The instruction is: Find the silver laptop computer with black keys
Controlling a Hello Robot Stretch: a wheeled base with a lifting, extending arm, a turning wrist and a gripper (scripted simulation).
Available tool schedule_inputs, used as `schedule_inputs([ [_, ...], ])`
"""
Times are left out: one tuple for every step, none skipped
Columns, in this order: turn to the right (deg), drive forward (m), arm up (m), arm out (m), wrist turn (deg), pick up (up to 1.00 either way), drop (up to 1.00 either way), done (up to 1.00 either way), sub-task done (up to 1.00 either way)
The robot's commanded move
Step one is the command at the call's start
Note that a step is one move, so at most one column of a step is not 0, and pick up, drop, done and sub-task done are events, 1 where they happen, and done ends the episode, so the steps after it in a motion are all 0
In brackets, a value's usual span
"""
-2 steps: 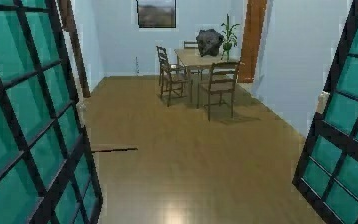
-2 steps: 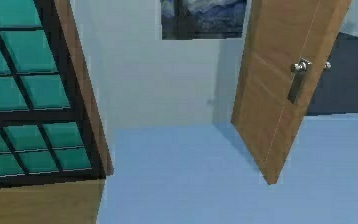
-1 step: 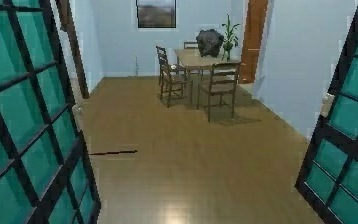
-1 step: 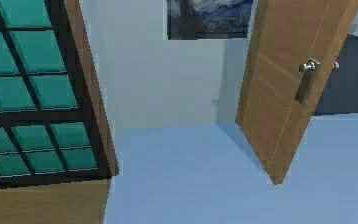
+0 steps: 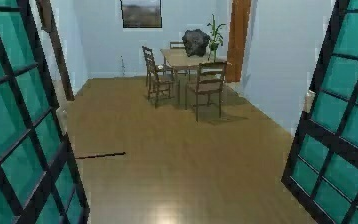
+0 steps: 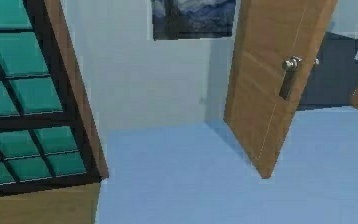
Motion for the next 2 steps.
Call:
schedule_inputs([
  [0.0,1.0,0.0,0.0,0.0,0.0,0.0,0.0,0.0],
  [3.0,0.0,0.0,0.0,0.0,0.0,0.0,0.0,0.0],
])
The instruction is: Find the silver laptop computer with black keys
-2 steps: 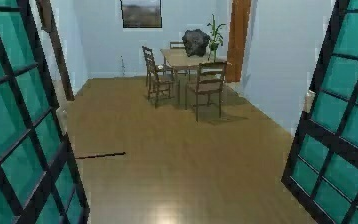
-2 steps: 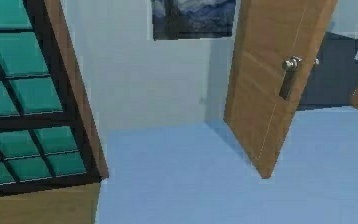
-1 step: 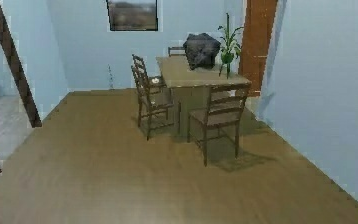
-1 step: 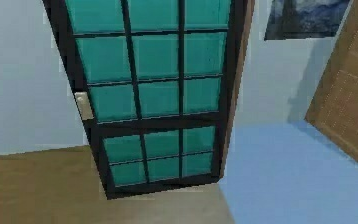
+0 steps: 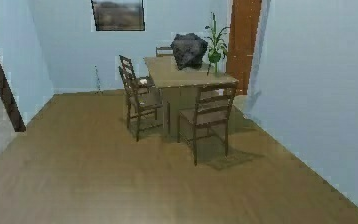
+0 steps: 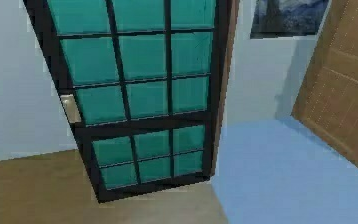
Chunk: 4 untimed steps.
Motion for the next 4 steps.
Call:
schedule_inputs([
  [0.0,0.8,0.0,0.0,0.0,0.0,0.0,0.0,0.0],
  [-30.0,0.0,0.0,0.0,0.0,0.0,0.0,0.0,0.0],
  [0.0,0.45,0.0,0.0,0.0,0.0,0.0,0.0,0.0],
  [-30.0,0.0,0.0,0.0,0.0,0.0,0.0,0.0,0.0],
])
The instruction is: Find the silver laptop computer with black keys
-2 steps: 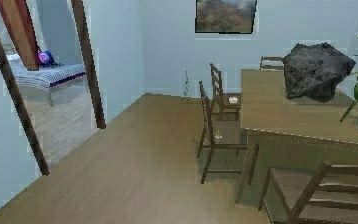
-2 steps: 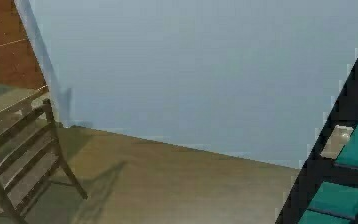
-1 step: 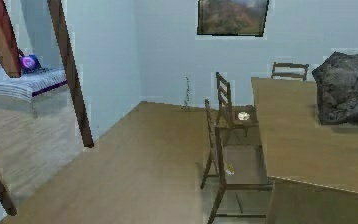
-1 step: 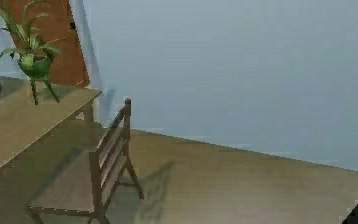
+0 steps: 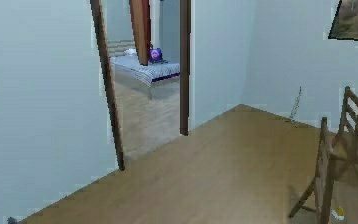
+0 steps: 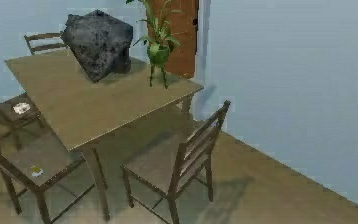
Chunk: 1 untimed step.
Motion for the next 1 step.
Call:
schedule_inputs([
  [0.0,1.0,0.0,0.0,0.0,0.0,0.0,0.0,0.0],
])
